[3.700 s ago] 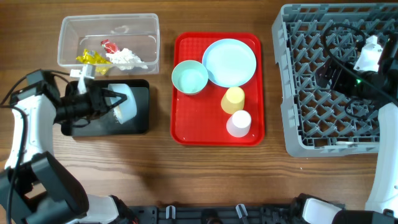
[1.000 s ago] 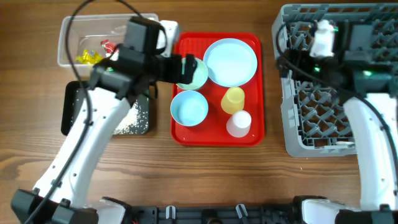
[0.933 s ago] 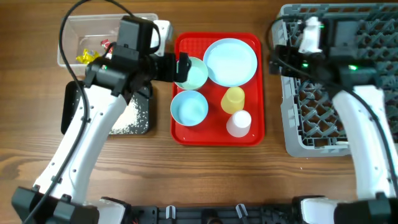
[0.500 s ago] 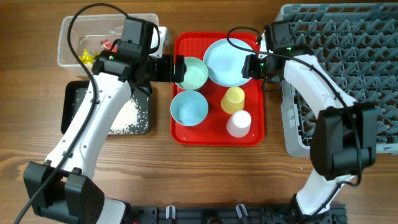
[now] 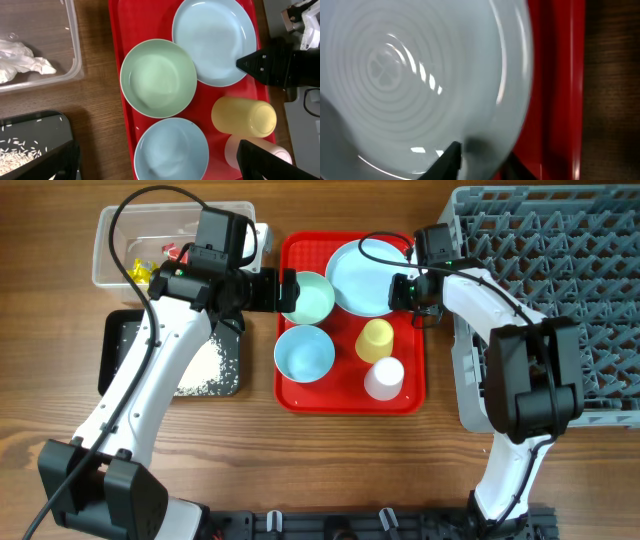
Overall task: Sort waste into correct bins and load items into the dishwasher rack
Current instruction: 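Grasp the light-blue plate edge with the right gripper and lift, then place the plate upright in the dishwasher rack with right gripper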
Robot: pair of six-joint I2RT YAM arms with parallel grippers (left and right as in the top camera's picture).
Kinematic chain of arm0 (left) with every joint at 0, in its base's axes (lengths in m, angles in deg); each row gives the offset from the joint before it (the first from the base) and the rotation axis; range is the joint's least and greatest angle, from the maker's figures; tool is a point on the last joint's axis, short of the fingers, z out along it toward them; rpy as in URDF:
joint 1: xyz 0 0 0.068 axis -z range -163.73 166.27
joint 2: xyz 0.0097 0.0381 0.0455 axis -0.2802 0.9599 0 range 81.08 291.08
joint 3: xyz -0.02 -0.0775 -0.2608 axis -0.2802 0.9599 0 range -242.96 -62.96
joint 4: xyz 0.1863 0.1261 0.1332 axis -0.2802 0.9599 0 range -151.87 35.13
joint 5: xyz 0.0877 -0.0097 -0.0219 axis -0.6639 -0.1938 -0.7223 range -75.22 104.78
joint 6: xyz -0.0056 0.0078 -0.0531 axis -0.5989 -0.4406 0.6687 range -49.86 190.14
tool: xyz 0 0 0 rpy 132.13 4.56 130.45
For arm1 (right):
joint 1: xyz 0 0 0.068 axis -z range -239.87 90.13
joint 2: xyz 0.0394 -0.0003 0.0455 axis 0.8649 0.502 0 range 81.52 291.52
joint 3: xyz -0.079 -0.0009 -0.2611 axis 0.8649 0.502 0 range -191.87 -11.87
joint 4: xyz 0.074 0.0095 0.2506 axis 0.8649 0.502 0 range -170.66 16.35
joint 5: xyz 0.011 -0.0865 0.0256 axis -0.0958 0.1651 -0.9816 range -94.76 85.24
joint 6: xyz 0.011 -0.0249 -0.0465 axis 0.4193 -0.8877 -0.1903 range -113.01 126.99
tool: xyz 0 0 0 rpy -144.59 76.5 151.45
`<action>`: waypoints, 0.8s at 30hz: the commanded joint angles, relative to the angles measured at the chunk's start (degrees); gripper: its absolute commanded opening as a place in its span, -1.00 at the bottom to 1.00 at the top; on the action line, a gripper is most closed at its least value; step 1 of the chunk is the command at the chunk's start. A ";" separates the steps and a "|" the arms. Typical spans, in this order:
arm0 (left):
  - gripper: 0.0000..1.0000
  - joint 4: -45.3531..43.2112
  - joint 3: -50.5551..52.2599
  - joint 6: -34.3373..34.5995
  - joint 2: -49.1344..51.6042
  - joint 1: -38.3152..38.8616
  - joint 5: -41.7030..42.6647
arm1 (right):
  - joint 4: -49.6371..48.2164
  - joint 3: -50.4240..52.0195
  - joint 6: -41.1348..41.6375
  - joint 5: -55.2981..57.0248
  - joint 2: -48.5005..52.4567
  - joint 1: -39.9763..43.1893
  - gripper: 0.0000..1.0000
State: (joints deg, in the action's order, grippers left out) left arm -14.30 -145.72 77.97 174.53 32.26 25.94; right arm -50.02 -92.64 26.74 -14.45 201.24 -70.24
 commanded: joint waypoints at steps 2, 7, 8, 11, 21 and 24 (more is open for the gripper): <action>1.00 -0.24 0.13 0.85 -0.26 -1.46 -6.78 | -1.07 -0.22 -0.04 0.94 1.68 -0.11 -0.91; 1.00 -0.74 -0.09 8.96 -1.64 -10.27 -17.22 | 0.87 -3.30 -0.20 1.42 0.28 -0.07 -0.92; 1.00 -0.94 -0.09 9.22 -1.64 -12.24 -17.18 | 1.75 -4.72 -0.11 2.54 -0.46 -0.07 -0.91; 1.00 -1.09 -0.09 9.35 -1.64 -17.40 -17.18 | 3.23 -8.33 -0.26 7.93 -3.45 -0.04 -0.91; 1.00 -1.09 -0.07 9.35 -1.62 -19.37 -17.18 | 1.86 -21.38 -32.17 41.83 -25.88 10.97 -0.91; 1.00 -1.07 -0.07 9.35 -1.62 -19.37 -17.18 | -4.33 -21.18 -49.24 46.99 -24.98 13.77 -0.92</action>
State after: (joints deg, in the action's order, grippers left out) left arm -15.22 -145.72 86.41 174.42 13.20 9.63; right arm -53.08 -114.17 -4.60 23.97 174.16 -57.89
